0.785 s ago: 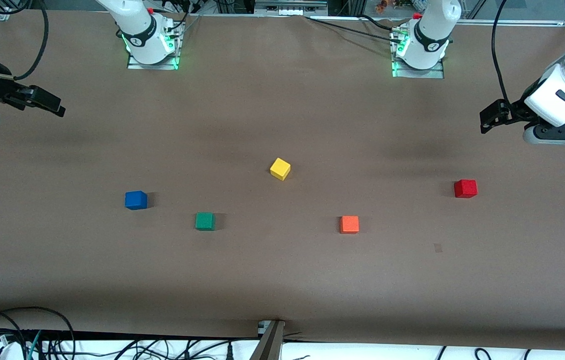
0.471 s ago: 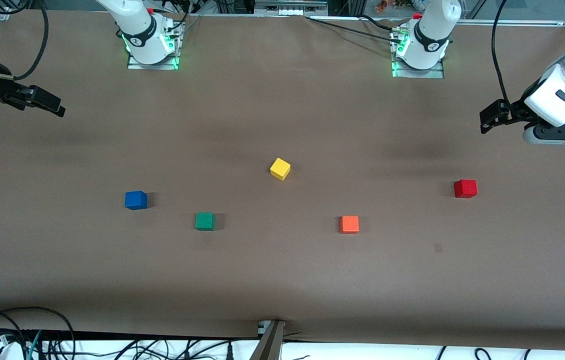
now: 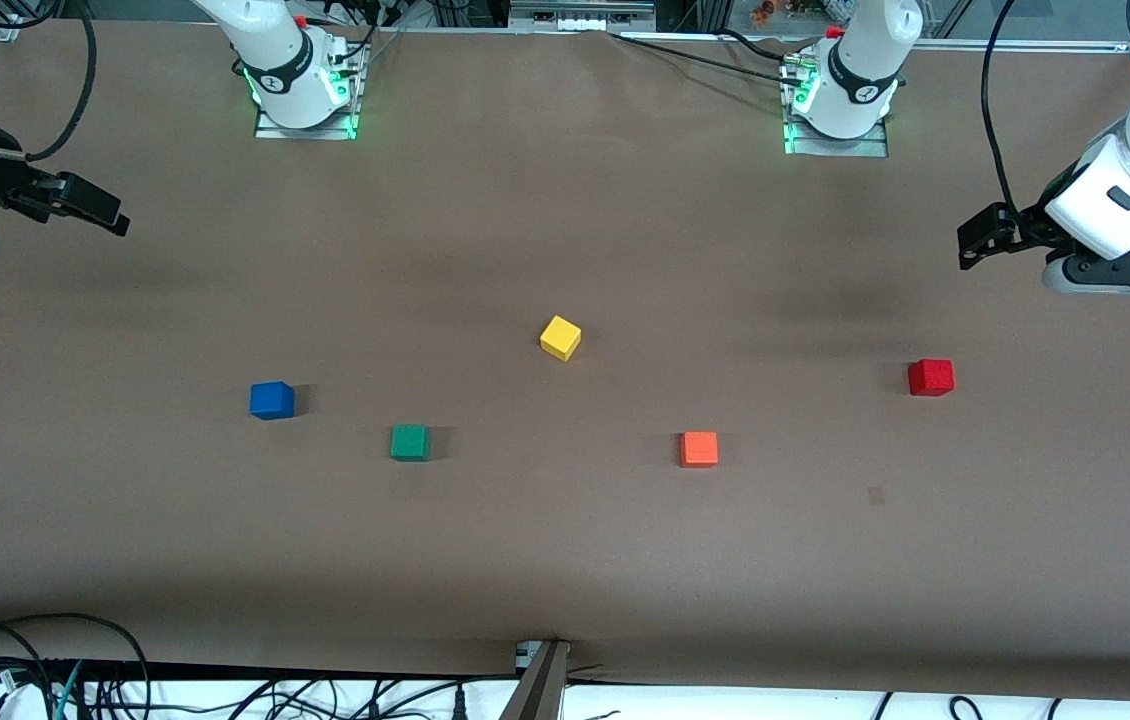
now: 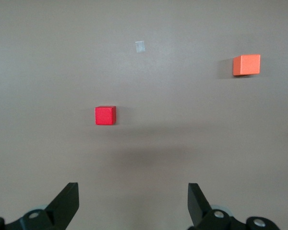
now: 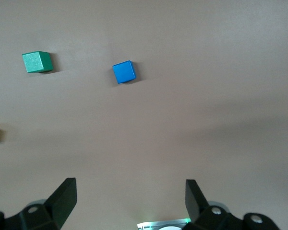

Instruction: Pass red block to right arm, stack on blue

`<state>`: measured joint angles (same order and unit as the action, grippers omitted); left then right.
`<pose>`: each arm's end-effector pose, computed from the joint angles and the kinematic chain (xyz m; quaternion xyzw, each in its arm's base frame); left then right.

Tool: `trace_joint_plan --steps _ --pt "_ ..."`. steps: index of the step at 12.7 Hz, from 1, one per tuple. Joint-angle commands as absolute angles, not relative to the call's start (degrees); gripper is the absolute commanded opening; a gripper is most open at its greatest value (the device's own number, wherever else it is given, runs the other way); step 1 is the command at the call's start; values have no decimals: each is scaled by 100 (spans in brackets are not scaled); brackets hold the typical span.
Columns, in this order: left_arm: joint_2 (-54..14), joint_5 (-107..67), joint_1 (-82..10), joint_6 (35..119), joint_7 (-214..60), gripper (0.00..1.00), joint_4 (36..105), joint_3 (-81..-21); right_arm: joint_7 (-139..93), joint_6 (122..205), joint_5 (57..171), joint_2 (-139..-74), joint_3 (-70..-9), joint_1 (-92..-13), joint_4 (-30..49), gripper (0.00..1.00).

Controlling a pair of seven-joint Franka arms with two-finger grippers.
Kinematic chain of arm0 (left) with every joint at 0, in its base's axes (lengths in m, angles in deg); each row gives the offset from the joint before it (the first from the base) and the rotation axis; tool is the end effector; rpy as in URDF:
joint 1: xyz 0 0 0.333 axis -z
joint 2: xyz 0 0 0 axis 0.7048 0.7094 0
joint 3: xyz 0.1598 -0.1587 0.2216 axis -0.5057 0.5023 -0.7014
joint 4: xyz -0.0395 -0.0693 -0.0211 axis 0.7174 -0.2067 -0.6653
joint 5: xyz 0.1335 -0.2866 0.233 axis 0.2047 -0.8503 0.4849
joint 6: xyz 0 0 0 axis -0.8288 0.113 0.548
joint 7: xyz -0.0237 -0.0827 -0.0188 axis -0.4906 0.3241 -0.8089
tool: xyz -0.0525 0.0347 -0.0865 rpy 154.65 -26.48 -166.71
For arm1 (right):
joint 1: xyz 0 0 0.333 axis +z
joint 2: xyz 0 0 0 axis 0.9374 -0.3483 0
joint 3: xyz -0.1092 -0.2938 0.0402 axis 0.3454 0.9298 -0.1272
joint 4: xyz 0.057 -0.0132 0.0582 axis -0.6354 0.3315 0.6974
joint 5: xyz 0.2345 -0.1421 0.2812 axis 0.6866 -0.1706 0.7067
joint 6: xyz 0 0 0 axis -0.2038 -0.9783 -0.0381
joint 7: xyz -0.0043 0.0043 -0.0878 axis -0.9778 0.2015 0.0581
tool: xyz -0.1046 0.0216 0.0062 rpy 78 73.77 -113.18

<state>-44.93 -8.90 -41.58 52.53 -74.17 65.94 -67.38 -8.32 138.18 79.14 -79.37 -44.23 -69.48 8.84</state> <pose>0.5554 -0.0434 0.5783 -0.9993 0.0118 0.0301 0.0180 0.5320 0.0007 0.5887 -0.9950 0.0883 0.0451 0.0134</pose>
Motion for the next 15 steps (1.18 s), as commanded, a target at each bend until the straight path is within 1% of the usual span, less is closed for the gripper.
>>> trace_joint_plan --steps 1,4,7,10,12,14,15 --pt "-4327 -923 -4138 5073 -7383 100 6380 -6747 -850 13896 7889 -7944 -4424 -6971 829 100" --pt "-4309 -941 -4129 4949 -7392 100 6344 -6738 -841 13913 7880 -7944 -4424 -6971 829 100" --pt "-4090 -941 -4147 4923 -7340 100 6204 -6747 -850 13957 7871 -7953 -4424 -6979 829 100" --pt "-4063 -906 -4208 4914 -7165 100 6291 -6755 -842 13966 7871 -7962 -4424 -6979 821 100" --pt "-3975 -853 -4243 4967 -7067 100 6309 -6764 -841 13975 7853 -7962 -4424 -6979 821 100" --pt "-3756 -853 -4523 5063 -7058 100 6344 -6773 -841 13966 7853 -7953 -4424 -6979 829 100" --pt "-3651 -853 -4638 5324 -6893 100 6371 -6773 -841 14010 7862 -7962 -4424 -6979 821 100"
